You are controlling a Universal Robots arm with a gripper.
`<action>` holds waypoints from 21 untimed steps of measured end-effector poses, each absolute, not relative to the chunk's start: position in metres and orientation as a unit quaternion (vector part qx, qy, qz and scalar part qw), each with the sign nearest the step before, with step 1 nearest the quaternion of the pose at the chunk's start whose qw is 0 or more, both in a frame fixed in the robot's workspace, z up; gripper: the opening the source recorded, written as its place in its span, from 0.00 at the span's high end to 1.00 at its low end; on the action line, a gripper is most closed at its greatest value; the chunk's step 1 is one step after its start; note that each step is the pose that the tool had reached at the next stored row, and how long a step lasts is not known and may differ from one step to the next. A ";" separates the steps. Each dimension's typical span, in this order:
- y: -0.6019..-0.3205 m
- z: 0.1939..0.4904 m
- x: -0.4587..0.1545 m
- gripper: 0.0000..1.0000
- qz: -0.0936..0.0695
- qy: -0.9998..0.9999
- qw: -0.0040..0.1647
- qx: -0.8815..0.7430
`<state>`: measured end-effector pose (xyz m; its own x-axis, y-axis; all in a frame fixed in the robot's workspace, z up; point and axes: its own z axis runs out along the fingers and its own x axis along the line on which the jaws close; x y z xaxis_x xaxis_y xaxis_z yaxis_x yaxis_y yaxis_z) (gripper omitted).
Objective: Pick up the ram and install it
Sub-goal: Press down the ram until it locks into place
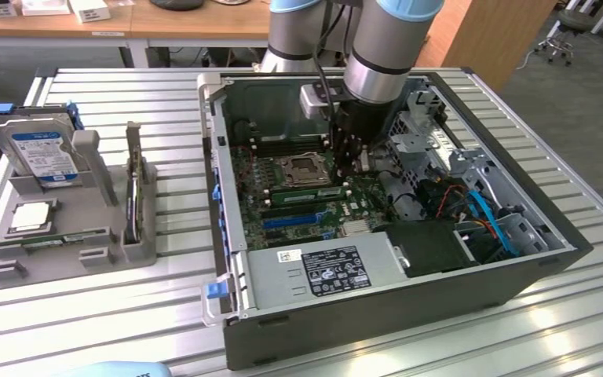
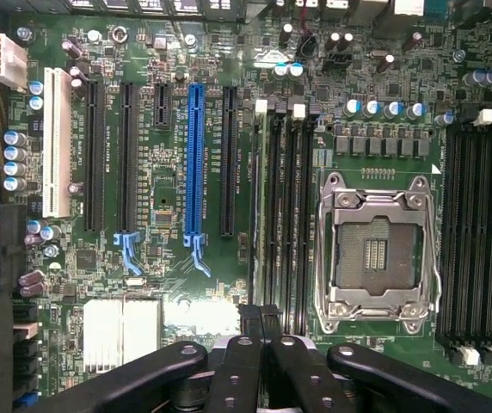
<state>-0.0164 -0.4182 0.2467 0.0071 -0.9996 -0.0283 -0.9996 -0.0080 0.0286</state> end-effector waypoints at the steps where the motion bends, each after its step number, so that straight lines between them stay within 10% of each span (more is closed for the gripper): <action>1: -0.418 0.247 -0.016 0.90 -0.020 -0.704 0.000 0.710; 21: -0.418 0.246 0.004 0.90 -0.020 -0.704 0.000 0.710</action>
